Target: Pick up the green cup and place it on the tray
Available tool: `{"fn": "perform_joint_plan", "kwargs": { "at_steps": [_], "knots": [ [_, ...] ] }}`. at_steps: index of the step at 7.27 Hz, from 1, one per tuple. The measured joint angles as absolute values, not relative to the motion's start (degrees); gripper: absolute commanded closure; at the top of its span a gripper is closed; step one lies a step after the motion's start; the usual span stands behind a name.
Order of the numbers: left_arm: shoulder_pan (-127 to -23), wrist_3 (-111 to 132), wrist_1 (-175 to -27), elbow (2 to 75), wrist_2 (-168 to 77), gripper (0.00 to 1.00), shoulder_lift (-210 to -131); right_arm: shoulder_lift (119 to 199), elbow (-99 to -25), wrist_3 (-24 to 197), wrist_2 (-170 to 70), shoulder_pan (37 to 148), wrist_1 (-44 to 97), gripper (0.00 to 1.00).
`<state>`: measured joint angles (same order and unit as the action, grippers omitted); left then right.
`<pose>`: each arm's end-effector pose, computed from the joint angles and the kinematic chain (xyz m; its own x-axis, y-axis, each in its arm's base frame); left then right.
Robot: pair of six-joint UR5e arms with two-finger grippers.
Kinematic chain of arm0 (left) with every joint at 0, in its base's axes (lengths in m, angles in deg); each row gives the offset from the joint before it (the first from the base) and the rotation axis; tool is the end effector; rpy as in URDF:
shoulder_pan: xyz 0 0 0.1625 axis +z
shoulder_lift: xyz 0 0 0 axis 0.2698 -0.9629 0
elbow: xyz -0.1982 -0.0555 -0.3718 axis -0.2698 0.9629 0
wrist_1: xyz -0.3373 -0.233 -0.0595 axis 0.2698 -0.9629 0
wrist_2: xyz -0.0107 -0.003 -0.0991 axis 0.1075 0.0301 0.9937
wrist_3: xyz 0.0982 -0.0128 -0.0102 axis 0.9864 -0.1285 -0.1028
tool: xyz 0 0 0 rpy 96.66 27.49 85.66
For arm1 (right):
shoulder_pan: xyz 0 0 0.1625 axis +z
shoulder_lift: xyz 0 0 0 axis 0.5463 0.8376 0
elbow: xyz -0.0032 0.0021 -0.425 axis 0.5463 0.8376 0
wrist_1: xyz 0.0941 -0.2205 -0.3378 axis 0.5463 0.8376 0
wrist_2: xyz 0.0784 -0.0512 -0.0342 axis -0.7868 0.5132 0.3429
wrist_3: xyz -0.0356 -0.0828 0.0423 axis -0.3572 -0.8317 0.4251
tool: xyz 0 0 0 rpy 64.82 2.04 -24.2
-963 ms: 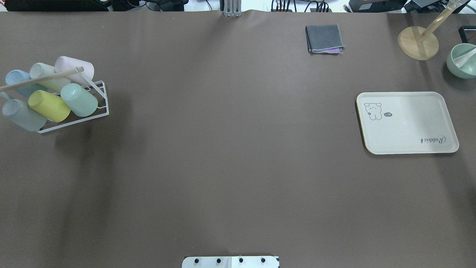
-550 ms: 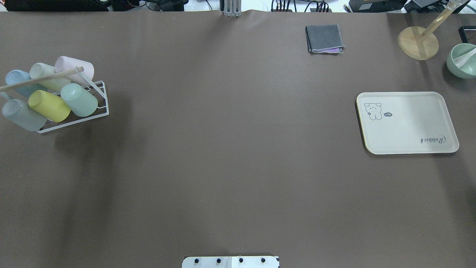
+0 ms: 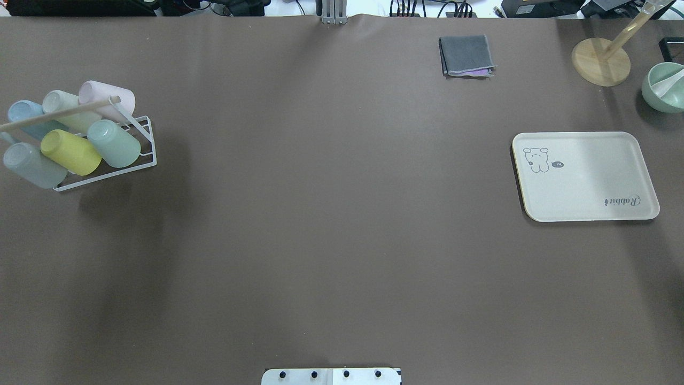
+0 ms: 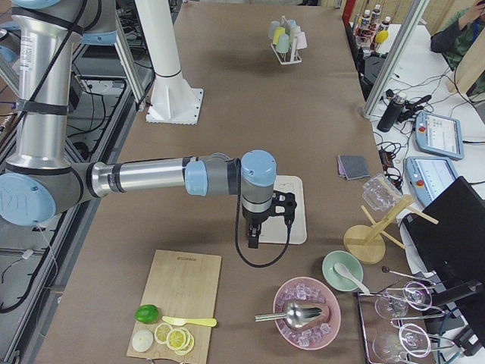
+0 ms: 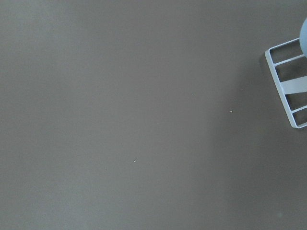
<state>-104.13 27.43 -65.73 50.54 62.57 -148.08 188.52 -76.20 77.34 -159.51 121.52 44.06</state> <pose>-0.0575 -0.4669 0.5949 0.7681 0.0688 -0.6367 -0.0572 0.9976 0.0388 0.0540 -0.4271 0.5931 0.7321 0.0656 0.6780 -0.0664 0.9975 -0.0248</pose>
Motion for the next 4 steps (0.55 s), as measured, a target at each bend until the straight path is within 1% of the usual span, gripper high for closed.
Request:
{"fn": "perform_joint_plan", "kwargs": {
  "at_steps": [2, 3, 4],
  "knots": [
    [-102.6, 27.5, -62.2, 50.8, 59.7, 0.02, -153.1, 189.8, -76.3, 78.1, -159.6, 121.6, 43.8, 0.00],
    [-101.7, 27.5, -58.4, 50.8, 58.5, 0.02, -156.9, 191.0, -75.0, 77.3, -159.5, 121.6, 41.7, 0.00],
    [-99.5, 27.5, -53.4, 50.7, 55.9, 0.02, -161.6, 191.8, -71.3, 77.0, -159.5, 121.5, 36.5, 0.01]
  ]
}}
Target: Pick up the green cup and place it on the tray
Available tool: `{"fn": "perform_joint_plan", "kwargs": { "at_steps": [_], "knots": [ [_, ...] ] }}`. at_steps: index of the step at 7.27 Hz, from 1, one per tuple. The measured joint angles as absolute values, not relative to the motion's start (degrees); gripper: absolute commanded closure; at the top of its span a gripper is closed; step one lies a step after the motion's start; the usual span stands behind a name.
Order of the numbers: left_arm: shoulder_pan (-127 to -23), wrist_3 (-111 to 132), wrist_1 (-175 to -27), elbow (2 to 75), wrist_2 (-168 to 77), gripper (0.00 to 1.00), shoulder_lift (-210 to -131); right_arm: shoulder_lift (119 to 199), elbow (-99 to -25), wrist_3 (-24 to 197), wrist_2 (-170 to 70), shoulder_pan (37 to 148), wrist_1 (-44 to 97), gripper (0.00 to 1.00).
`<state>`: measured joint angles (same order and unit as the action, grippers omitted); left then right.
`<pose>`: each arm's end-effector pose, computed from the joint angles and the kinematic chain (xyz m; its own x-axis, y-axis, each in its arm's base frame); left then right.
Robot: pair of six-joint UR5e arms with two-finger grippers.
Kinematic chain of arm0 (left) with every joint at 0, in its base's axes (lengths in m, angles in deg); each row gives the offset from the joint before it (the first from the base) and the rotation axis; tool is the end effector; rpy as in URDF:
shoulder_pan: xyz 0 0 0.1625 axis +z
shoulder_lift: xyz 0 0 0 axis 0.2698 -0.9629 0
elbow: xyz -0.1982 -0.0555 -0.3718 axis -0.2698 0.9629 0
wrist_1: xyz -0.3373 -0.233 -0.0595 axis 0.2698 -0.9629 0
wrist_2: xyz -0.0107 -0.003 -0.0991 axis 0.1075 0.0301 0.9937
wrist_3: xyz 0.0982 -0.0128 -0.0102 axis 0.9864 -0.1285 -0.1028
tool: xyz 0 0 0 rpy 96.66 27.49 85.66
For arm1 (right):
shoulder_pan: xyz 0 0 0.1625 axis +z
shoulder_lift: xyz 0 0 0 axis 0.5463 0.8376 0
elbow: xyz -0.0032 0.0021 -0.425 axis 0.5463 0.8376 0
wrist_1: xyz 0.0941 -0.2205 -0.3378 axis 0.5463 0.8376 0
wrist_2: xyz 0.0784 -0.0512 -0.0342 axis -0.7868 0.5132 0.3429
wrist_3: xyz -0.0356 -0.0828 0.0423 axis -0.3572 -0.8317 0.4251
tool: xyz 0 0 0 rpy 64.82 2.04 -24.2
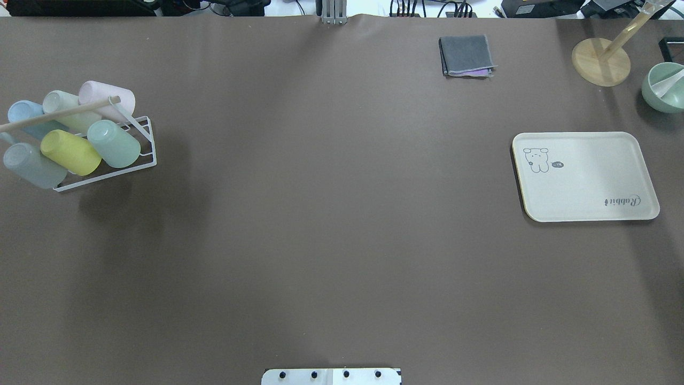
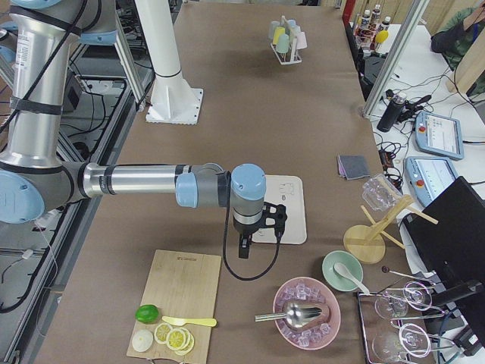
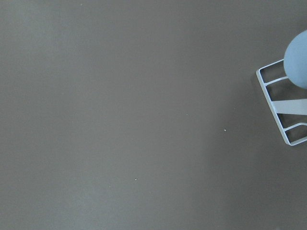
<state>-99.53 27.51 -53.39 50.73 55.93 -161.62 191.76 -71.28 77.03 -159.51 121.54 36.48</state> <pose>-0.0211 -0.5455 0.5028 0.8267 0.1507 -0.5420 -0.1408 0.9882 0.0600 0.0548 -0.4068 0.6454 0.7326 0.0673 0.6773 -0.0628 0.9975 -0.0312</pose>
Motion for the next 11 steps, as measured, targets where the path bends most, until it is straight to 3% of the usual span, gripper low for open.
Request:
{"fn": "perform_joint_plan", "kwargs": {
  "at_steps": [3, 6, 8, 11],
  "knots": [
    [-88.3, 27.7, -37.5, 50.7, 44.7, 0.02, -177.0, 191.8, -57.1, 81.0, -162.0, 121.3, 14.7, 0.01],
    [-73.4, 31.0, -24.5, 51.6, 32.1, 0.02, -188.3, 190.3, -54.5, 83.4, -164.8, 118.3, 8.4, 0.01],
    [-63.9, 34.7, -17.7, 51.9, 24.6, 0.02, -193.1, 188.2, -52.8, 83.9, -165.2, 114.4, 4.6, 0.01],
    [-58.1, 49.5, -18.1, 48.6, 13.0, 0.02, -193.9, 182.9, -44.5, 84.3, -163.6, 110.0, -3.1, 0.01]
  ]
}}
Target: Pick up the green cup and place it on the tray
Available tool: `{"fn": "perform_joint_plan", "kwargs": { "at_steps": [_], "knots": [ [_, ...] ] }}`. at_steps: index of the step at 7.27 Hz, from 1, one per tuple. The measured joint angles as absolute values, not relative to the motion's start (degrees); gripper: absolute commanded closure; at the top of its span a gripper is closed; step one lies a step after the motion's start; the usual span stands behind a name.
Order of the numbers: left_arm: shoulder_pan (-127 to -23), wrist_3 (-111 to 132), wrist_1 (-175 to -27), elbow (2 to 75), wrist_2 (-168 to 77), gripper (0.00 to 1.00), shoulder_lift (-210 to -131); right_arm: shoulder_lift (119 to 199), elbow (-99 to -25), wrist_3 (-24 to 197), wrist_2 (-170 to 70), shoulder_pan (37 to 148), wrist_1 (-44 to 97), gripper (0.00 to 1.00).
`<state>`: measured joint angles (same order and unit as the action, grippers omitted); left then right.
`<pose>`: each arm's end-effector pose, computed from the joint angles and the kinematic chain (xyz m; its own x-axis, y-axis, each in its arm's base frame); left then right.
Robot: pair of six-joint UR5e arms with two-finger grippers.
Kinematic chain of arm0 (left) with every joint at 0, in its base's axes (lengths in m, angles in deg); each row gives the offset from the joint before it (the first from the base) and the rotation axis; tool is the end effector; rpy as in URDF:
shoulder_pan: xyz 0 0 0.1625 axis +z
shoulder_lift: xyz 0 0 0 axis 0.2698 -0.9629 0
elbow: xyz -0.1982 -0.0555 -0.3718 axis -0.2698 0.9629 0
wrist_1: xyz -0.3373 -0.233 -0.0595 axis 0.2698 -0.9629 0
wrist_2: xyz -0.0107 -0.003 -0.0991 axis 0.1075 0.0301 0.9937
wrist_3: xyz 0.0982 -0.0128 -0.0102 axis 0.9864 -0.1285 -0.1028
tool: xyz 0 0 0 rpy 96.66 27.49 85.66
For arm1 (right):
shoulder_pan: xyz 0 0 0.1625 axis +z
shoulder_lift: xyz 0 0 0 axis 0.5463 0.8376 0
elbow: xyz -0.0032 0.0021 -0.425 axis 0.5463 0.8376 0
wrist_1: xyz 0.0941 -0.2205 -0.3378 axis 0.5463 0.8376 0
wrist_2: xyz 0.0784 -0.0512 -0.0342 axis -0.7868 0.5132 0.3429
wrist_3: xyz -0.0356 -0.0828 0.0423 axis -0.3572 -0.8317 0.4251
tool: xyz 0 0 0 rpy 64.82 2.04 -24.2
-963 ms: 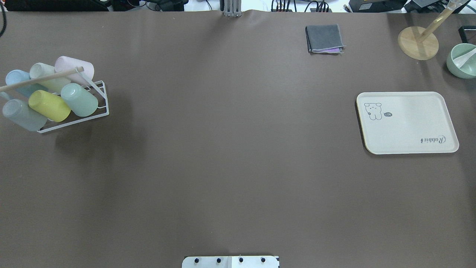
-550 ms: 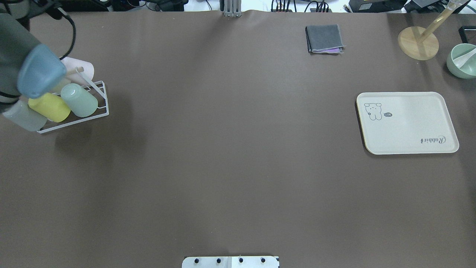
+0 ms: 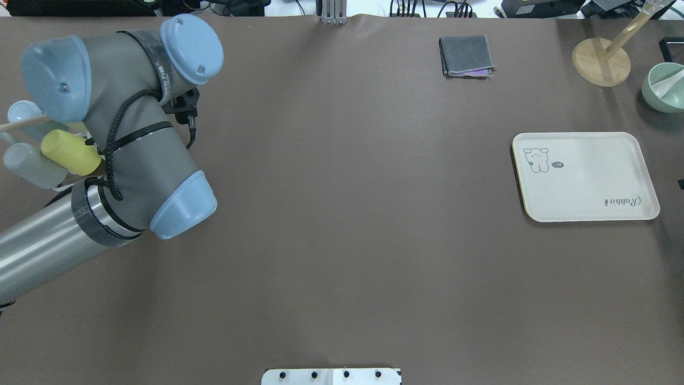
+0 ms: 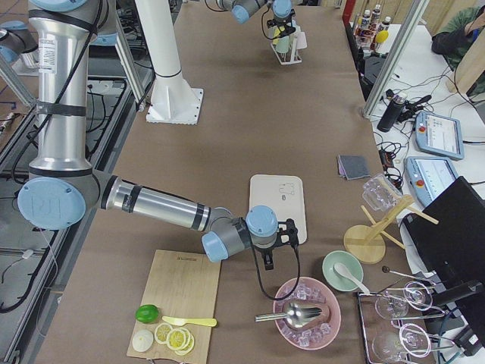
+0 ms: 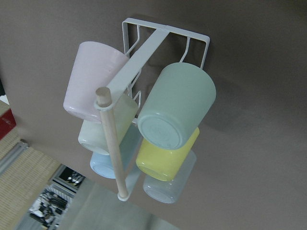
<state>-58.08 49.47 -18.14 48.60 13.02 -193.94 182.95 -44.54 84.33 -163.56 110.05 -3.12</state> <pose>0.3528 -0.5263 0.2602 0.2960 0.9455 0.1359 -0.9428 0.3120 -0.1171 -0.0462 -0.4684 0.7276 0.6323 -0.2174 0.7436 0.0505 0.9694 0.2404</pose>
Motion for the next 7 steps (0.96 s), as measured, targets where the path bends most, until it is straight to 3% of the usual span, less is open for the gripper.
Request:
{"fn": "perform_joint_plan", "kwargs": {
  "at_steps": [4, 7],
  "knots": [
    [-55.4, 60.8, -22.1, 41.2, 7.4, 0.02, -194.2, 176.5, -39.3, 91.4, -162.2, 106.1, -4.3, 0.02],
    [-51.5, 61.1, -19.4, 37.6, 3.4, 0.02, -195.0, 176.0, -37.8, 92.8, -162.6, 105.1, -4.2, 0.21]
  ]
}}
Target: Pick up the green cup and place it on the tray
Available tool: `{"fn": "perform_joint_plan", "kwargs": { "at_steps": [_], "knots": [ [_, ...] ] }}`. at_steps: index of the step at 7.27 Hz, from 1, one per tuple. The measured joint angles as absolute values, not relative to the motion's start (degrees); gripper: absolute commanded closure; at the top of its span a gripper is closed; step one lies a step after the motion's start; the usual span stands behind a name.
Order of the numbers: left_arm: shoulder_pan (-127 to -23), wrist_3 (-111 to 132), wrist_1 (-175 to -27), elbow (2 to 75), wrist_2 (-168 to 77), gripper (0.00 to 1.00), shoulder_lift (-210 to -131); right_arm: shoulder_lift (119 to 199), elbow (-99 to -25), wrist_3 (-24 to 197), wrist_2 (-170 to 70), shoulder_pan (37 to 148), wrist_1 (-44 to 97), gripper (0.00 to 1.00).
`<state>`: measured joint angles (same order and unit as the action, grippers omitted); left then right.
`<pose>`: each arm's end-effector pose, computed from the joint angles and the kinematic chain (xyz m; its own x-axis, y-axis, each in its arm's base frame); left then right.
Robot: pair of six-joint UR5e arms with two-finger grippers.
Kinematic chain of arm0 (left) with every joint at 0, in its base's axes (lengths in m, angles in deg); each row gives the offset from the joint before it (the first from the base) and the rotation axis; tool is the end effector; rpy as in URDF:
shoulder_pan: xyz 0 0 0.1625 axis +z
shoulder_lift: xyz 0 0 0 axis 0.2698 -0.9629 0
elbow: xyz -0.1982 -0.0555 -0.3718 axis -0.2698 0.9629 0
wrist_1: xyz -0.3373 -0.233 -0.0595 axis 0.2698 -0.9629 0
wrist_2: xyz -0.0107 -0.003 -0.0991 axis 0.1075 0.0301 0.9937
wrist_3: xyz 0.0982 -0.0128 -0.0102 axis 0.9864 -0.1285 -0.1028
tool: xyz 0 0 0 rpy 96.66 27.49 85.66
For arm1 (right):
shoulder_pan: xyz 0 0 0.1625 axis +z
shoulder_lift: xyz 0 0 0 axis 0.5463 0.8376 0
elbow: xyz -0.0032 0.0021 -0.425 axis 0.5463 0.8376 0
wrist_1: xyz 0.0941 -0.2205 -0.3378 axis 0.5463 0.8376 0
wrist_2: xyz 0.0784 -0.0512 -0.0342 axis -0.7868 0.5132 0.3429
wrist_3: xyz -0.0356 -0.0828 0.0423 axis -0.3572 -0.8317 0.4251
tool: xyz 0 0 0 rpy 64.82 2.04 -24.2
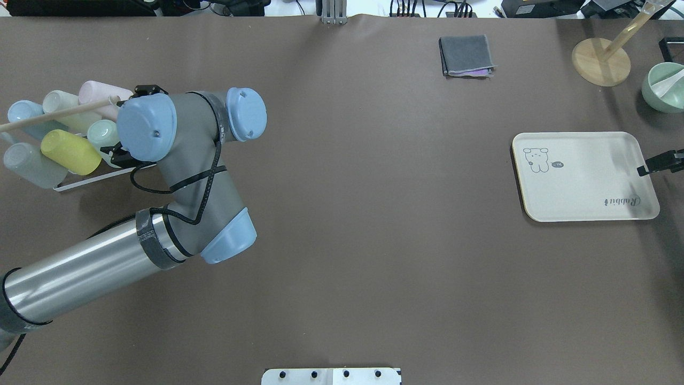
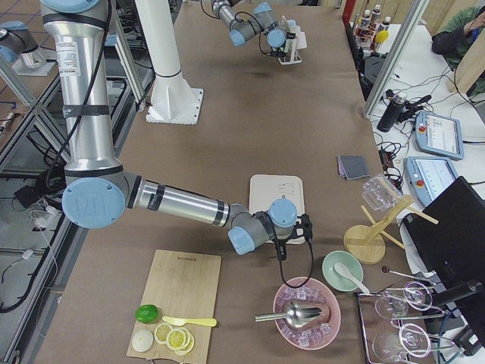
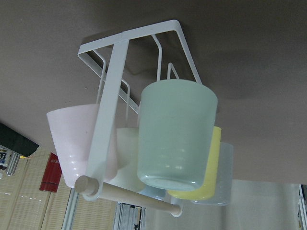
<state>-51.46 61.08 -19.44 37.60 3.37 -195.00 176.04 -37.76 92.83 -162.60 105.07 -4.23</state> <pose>0.4350 -0.5194 0.3084 -0.0641 0.9869 0.1483 -0.9350 -0.0074 -0.3547 -0.1018 -0.5128 0.7253 0.6310 -0.1413 0.7628 0.0366 0.9876 0.1526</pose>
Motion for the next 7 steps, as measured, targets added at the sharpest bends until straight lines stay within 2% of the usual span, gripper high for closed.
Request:
{"fn": "perform_joint_plan", "kwargs": {
  "at_steps": [1, 4, 7],
  "knots": [
    [-50.9, 61.1, -19.2, 36.5, 1.8, 0.02, -195.1, 176.0, -37.3, 92.9, -162.7, 104.8, -4.2, 0.25],
    [-49.5, 60.8, -19.4, 31.9, -5.3, 0.02, -195.5, 176.0, -37.2, 93.1, -162.6, 104.5, -4.2, 0.50],
    [-48.2, 60.7, -19.2, 29.9, -7.8, 0.02, -195.6, 175.9, -37.3, 93.1, -162.6, 104.4, -4.3, 0.50]
  ]
}}
